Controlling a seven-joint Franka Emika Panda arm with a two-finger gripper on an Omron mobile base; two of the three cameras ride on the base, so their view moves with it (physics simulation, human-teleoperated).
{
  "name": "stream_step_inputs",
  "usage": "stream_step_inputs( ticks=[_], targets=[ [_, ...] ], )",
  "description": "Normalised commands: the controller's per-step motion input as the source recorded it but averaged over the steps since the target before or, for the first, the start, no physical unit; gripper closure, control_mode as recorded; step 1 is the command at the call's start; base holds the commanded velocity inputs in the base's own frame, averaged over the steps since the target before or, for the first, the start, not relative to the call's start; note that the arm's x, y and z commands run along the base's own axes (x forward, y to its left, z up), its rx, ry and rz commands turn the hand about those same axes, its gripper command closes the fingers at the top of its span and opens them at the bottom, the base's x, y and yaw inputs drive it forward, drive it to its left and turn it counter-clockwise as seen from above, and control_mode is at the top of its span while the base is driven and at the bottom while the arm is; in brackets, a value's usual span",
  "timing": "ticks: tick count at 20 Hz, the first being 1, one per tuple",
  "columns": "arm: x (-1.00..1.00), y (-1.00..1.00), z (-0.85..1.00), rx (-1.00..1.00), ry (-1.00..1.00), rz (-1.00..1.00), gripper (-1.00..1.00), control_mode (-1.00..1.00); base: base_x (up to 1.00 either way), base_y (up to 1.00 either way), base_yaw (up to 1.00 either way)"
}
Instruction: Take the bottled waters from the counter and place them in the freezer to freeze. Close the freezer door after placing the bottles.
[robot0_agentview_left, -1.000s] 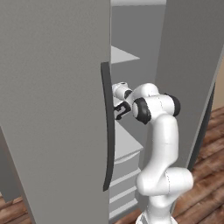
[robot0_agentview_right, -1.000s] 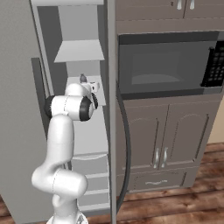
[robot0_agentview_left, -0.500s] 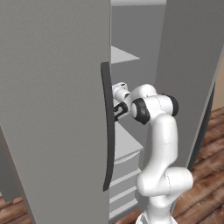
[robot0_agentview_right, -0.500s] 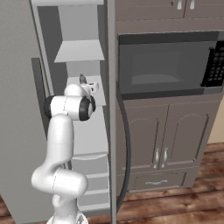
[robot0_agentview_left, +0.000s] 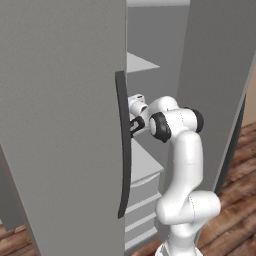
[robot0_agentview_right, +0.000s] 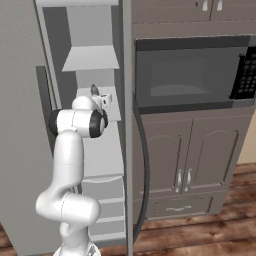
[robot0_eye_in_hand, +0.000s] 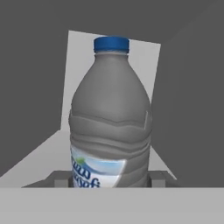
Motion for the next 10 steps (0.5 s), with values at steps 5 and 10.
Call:
stream_step_inputs(
  ticks=[5,10],
  targets=[
    [0.00,-0.02,0.00,0.00,0.00,0.00,-1.00,-1.00,0.00,0.00,0.00],
    [0.00,-0.06,0.00,0.00,0.00,0.00,-1.00,-1.00,0.00,0.00,0.00]
  ],
)
